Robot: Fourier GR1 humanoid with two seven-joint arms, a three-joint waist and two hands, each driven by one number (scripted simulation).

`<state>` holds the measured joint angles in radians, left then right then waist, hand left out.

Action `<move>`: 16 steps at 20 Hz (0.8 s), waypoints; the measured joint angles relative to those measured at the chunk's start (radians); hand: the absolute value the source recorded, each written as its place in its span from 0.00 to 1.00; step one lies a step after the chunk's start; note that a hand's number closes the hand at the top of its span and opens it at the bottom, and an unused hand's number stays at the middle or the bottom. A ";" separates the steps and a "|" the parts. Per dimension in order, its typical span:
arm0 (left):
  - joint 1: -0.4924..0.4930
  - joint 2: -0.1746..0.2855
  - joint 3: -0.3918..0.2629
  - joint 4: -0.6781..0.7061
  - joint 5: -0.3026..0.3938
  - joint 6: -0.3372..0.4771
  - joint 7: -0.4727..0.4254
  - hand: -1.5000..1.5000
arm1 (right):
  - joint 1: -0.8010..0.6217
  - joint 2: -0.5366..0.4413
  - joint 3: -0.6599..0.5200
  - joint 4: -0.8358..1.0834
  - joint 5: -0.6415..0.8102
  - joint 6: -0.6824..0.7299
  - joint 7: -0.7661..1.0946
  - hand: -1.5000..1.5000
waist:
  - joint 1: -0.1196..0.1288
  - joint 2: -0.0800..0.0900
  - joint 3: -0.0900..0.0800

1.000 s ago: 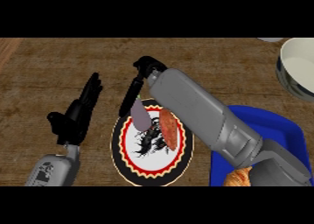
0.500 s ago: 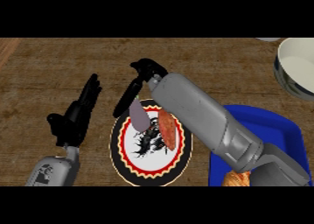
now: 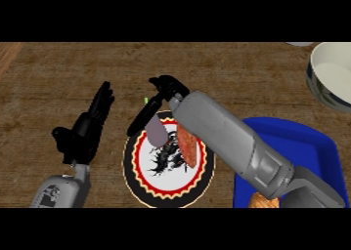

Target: Pick the eggplant from the plate and place it in the bowl

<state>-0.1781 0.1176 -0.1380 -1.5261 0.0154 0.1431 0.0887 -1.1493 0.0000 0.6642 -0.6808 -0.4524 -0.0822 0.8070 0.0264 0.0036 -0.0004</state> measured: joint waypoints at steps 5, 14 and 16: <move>0.022 -0.005 0.009 0.008 -0.010 -0.006 -0.026 0.50 | 0.032 0.000 0.022 -0.024 -0.015 -0.026 0.002 0.00 | -0.004 -0.001 0.000; 0.009 -0.012 0.022 0.009 -0.014 -0.023 -0.014 0.50 | 0.075 0.000 0.126 0.003 -0.004 -0.050 -0.032 0.00 | -0.001 0.001 0.000; 0.005 -0.014 0.022 0.003 -0.015 -0.024 -0.007 0.50 | 0.084 0.000 0.163 0.018 0.009 -0.051 -0.039 0.00 | 0.003 0.001 0.000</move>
<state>-0.1730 0.1038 -0.1158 -1.5226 0.0000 0.1194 0.0814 -1.0648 -0.0001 0.8272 -0.6626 -0.4438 -0.1332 0.7676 0.0291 0.0050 -0.0003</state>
